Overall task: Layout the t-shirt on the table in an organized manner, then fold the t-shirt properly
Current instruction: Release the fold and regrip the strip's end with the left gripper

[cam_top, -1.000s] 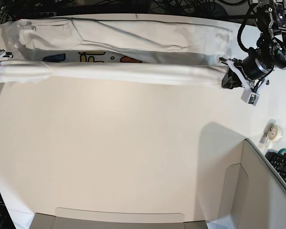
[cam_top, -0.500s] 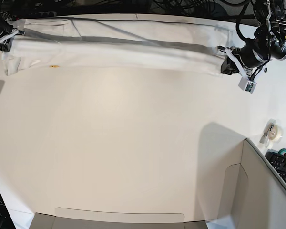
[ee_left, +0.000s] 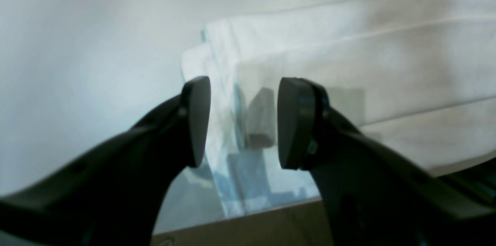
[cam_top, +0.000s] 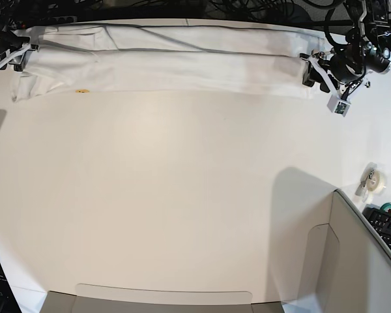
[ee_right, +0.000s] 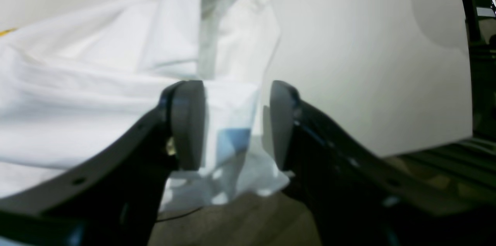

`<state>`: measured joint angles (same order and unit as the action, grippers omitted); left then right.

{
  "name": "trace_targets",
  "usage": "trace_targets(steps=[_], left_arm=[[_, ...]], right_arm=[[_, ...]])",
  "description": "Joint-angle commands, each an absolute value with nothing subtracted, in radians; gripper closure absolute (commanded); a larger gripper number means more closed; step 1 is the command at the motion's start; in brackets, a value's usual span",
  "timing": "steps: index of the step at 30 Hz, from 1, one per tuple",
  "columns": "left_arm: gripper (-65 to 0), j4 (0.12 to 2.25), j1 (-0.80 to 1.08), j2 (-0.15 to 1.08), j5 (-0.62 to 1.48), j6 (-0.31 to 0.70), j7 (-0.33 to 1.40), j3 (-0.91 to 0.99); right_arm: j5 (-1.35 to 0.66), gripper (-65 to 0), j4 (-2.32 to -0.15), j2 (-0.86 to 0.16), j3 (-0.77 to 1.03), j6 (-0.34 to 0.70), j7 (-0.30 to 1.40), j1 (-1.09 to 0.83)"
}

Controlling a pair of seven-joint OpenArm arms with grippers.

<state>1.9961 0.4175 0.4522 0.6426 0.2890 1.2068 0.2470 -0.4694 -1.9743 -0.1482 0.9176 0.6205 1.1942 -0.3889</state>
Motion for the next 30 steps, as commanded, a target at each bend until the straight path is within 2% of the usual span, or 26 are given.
trace_targets(steps=[1,6,11,18,23,30], left_arm=[[-26.3,2.009,0.409,0.466,0.654,0.291,1.194,0.259],[-25.7,2.012,0.406,0.466,0.661,0.289,1.194,0.352],[-28.0,1.983,0.406,0.466,0.842,0.289,1.28,0.453],[-28.4,1.704,0.371,0.479,1.096,0.292,1.336,0.516],[-28.4,1.564,0.351,0.507,1.141,0.292,1.333,0.516],[-28.5,1.534,0.341,0.509,1.138,0.292,1.333,0.51]], right_arm=[[-0.478,-28.5,-1.994,-0.165,0.929,0.611,1.179,-0.39],[-0.479,-28.5,-1.997,-0.162,0.987,0.611,1.179,-0.355],[-0.507,-28.6,-1.997,-0.16,1.059,0.611,1.179,-0.308],[-0.719,-28.8,-1.995,-0.163,1.113,0.611,1.179,-0.297],[-0.805,-28.8,-1.994,-0.168,1.113,0.618,1.179,-0.297],[-0.828,-28.8,-1.994,-0.168,1.107,0.618,1.179,-0.251]])
